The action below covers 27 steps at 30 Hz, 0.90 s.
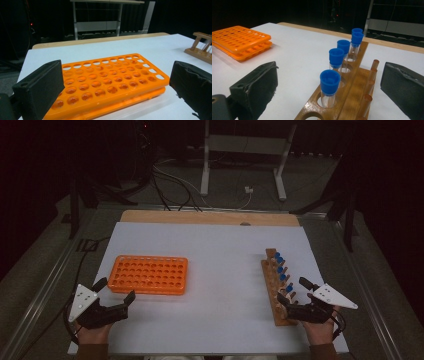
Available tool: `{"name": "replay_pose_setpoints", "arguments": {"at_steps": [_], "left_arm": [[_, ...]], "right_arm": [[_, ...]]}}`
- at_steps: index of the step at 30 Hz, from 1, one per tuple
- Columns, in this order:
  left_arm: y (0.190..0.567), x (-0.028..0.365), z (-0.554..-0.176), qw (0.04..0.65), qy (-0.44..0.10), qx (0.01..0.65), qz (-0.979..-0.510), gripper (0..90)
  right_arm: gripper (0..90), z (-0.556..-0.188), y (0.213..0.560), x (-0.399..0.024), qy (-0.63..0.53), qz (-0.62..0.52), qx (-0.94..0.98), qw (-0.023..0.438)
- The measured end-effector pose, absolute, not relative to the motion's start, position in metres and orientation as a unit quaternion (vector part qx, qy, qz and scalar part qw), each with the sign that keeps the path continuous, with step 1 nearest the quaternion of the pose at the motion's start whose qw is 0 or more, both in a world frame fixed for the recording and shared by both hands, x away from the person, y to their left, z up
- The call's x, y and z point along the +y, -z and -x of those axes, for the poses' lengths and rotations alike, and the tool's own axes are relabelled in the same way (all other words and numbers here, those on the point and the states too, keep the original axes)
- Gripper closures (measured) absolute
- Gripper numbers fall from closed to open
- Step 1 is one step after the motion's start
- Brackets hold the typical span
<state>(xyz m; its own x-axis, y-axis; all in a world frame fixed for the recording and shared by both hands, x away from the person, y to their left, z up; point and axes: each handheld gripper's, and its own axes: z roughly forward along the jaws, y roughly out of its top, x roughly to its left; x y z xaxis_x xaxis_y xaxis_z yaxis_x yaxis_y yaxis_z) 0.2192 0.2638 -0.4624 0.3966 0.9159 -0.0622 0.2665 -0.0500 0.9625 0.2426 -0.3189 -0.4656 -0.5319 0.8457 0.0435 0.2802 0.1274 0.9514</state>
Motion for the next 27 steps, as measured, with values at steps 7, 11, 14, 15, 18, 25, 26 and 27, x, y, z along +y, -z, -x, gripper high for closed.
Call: {"name": "replay_pose_setpoints", "arguments": {"at_steps": [7,11,14,15,18,25,26,27], "left_arm": [[0.4634,0.2675,-0.219,0.517,-0.318,0.463,-0.646,0.3],[0.4646,0.2696,-0.2203,0.514,-0.318,0.466,-0.646,0.3],[0.4643,0.2705,-0.22,0.516,-0.32,0.469,-0.642,0.3],[0.4641,0.2706,-0.2197,0.516,-0.32,0.47,-0.641,0.3],[0.4641,0.2708,-0.2196,0.515,-0.321,0.472,-0.64,0.3],[0.4642,0.2715,-0.22,0.516,-0.321,0.474,-0.638,0.3],[0.4642,0.2714,-0.22,0.516,-0.322,0.474,-0.637,0.3],[0.4643,0.2714,-0.22,0.516,-0.322,0.475,-0.636,0.3]], "right_arm": [[2.7,-0.2416,0.4637,-0.3205,-0.52,-0.4,0.704,0.272],[2.8,-0.2416,0.4634,-0.3192,-0.515,-0.398,0.711,0.268],[4.6,-0.2398,0.4619,-0.3186,-0.511,-0.392,0.717,0.269],[5.5,-0.2391,0.4613,-0.3191,-0.509,-0.391,0.718,0.269],[10.7,-0.2374,0.4598,-0.321,-0.504,-0.386,0.723,0.272],[24.7,-0.237,0.4595,-0.3242,-0.492,-0.378,0.738,0.265],[27.6,-0.2367,0.4596,-0.3236,-0.488,-0.376,0.742,0.264],[31.7,-0.2367,0.4597,-0.3227,-0.485,-0.375,0.746,0.261]]}}
